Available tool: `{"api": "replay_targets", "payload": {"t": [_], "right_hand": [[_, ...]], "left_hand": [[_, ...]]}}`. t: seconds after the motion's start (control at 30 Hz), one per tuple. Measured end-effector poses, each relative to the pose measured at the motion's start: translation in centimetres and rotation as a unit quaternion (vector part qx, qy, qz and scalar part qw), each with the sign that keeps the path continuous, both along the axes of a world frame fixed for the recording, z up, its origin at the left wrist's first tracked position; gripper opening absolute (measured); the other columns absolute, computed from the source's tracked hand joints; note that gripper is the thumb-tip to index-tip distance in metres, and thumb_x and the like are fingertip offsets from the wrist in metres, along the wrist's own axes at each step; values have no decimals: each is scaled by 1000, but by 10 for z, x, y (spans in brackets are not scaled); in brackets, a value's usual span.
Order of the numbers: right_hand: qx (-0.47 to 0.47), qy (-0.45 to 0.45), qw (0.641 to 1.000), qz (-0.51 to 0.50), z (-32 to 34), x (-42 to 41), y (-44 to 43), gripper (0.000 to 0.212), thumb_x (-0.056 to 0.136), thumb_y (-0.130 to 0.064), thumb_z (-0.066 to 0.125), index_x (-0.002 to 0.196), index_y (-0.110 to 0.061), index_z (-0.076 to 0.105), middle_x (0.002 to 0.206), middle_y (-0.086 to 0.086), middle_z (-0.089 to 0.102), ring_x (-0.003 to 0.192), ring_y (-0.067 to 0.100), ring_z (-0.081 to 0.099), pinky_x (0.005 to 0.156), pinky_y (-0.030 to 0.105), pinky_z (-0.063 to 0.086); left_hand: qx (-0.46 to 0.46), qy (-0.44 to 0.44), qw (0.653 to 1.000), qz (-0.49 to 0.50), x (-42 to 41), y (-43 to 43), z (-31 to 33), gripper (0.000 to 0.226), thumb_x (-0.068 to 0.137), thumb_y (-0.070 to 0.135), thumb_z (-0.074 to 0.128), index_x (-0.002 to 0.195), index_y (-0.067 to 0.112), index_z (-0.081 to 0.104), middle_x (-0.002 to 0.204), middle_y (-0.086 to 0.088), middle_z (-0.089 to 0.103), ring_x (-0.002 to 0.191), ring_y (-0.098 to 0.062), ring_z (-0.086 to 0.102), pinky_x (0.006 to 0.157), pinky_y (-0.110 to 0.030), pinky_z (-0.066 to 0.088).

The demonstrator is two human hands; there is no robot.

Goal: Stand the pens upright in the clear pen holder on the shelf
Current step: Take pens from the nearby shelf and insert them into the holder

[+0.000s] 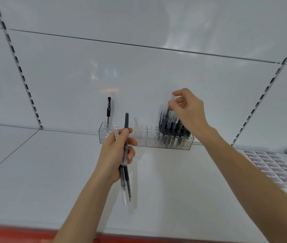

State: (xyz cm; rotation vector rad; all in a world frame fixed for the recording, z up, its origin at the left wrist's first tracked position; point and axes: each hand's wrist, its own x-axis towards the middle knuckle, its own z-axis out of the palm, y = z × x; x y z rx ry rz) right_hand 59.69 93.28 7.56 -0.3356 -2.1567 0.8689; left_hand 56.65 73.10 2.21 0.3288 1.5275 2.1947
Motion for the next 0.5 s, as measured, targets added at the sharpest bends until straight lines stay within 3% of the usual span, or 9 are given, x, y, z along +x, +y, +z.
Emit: {"api": "replay_targets", "payload": {"t": [0.13,0.3,0.4,0.5], "right_hand": [[76,-55,996,-8,4,-5,1,13,89,-19,56,95,-9,62,84,6,66,80,18,61,78,29,48],[212,-141,967,-26,-5,-12,7,22,89,-17,51,84,-4,67,83,9,70,84,26,60,76,29,41],[243,-166,955,-30,-2,-14,5,24,90,-15,50,86,1,67,87,14,69,86,30,58,77,25,33],[228,-133,964,-32,1,-9,1,26,91,-17,51,96,5,66,100,18,68,96,31,58,87,28,38]], "left_hand": [[7,-1,1000,7,-1,-2,0,25,97,23,45,111,7,57,66,-3,54,33,-8,39,35,-13,28],[9,-2,1000,10,0,-3,1,23,96,23,46,109,8,59,64,-2,53,33,-7,38,35,-13,27],[10,3,1000,5,0,-4,2,24,95,23,47,109,7,59,63,-1,54,33,-8,39,34,-14,27],[18,13,1000,-9,2,-6,3,23,95,23,48,105,6,59,57,1,60,33,-8,39,34,-14,28]]}}
